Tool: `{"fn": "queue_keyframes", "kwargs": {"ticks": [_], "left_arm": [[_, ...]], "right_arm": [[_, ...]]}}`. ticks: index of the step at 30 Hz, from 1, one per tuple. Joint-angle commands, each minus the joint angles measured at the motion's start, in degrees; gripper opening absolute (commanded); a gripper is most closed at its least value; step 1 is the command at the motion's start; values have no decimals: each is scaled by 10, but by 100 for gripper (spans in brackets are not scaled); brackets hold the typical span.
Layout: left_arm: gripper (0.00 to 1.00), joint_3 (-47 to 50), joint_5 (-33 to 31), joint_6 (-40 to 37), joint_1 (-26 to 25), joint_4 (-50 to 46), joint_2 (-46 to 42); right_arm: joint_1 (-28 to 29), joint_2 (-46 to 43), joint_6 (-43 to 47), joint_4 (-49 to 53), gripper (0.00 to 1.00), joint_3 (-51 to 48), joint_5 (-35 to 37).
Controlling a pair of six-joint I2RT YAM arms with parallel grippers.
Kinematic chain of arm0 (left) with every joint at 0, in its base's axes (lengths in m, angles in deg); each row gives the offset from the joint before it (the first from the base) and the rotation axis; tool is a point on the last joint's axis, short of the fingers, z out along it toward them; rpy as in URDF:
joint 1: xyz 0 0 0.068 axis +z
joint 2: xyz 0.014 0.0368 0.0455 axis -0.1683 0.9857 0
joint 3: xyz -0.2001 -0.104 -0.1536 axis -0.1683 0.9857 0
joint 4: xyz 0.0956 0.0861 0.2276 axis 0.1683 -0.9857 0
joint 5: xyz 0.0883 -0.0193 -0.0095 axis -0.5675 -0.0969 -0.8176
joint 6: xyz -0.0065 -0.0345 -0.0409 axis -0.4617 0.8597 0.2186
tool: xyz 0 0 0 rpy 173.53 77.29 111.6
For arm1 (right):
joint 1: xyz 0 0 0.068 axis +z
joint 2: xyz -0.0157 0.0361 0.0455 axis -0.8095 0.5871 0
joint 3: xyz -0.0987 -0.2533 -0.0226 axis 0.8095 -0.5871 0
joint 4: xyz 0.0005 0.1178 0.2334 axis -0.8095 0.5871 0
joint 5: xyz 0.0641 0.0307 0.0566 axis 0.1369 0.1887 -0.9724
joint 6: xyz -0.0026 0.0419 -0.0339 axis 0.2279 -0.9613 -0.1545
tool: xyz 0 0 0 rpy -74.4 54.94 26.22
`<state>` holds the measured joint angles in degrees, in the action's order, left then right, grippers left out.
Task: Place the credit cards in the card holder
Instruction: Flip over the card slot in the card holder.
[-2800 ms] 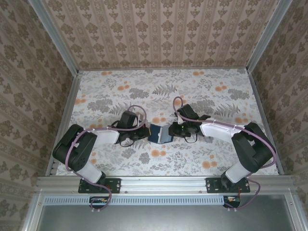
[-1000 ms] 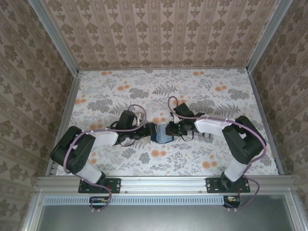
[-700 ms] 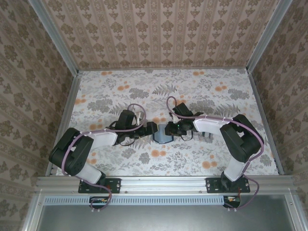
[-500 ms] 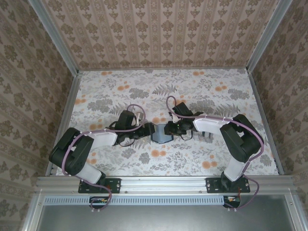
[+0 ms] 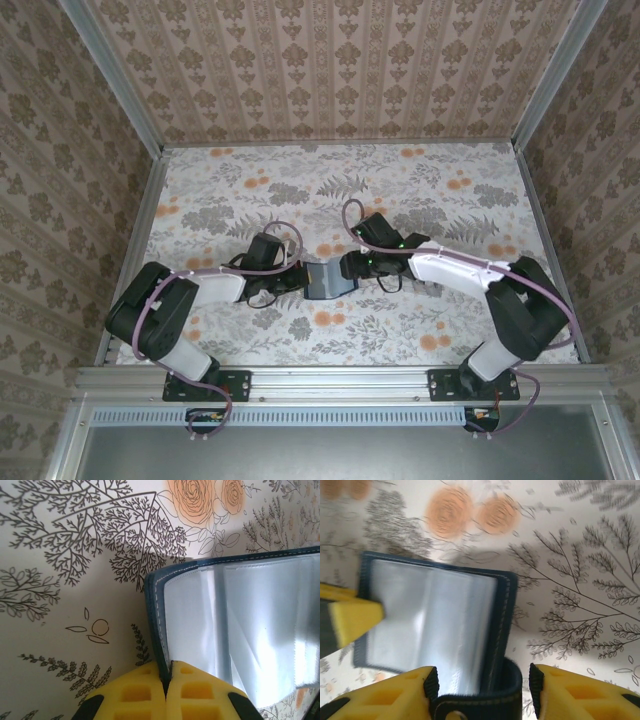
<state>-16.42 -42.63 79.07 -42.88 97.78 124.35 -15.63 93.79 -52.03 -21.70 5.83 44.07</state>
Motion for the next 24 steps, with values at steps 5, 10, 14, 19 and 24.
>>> {"fn": "queue_keyframes", "kwargs": {"ticks": [5,10,14,19,24], "left_arm": [[0,-10,-16,12,1,-38,-25],[0,-8,-30,13,1,-67,-61],[0,-8,-44,11,2,-92,-91],[0,5,-51,9,3,-89,-109],[0,4,-36,-4,4,-91,-106]], "right_arm": [[77,-8,29,81,55,81,90],[112,31,0,81,55,127,52],[117,69,-37,45,47,119,21],[113,105,-44,40,38,108,32],[91,57,-41,51,39,81,52]]}}
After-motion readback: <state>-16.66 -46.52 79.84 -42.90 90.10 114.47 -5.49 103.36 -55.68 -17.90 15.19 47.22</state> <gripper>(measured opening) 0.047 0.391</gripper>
